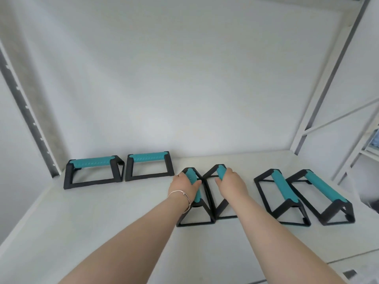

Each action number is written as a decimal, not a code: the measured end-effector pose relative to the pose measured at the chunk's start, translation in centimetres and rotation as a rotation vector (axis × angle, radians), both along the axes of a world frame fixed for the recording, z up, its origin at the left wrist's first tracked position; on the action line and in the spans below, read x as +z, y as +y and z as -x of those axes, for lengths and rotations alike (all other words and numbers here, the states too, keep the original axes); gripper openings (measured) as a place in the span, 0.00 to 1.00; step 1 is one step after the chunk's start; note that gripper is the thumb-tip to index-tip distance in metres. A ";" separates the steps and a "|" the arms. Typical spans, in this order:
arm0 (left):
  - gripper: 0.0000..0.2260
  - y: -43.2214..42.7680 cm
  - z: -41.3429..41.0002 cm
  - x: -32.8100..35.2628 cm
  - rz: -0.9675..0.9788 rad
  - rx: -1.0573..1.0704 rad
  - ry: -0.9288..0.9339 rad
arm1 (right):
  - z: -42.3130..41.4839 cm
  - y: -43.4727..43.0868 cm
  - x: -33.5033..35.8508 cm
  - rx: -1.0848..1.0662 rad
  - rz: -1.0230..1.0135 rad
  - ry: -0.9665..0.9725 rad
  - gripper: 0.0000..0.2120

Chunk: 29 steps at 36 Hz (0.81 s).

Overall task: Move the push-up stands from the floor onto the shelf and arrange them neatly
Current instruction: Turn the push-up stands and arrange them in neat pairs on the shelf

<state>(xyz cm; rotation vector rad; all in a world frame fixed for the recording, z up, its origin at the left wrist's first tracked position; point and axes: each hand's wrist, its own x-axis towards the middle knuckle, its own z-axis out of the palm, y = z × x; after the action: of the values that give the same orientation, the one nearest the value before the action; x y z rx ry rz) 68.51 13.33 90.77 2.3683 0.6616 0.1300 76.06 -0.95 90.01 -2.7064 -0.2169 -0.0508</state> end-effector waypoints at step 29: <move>0.18 4.7 7.2 2.1 -0.058 0.114 0.108 | -0.8 0.0 1.2 0.432 -0.073 0.139 0.19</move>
<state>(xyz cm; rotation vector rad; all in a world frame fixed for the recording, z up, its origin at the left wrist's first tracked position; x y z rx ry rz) 61.35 18.06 92.89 2.4066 0.8564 0.0719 76.84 -0.97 91.24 -2.5185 -0.7331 0.2499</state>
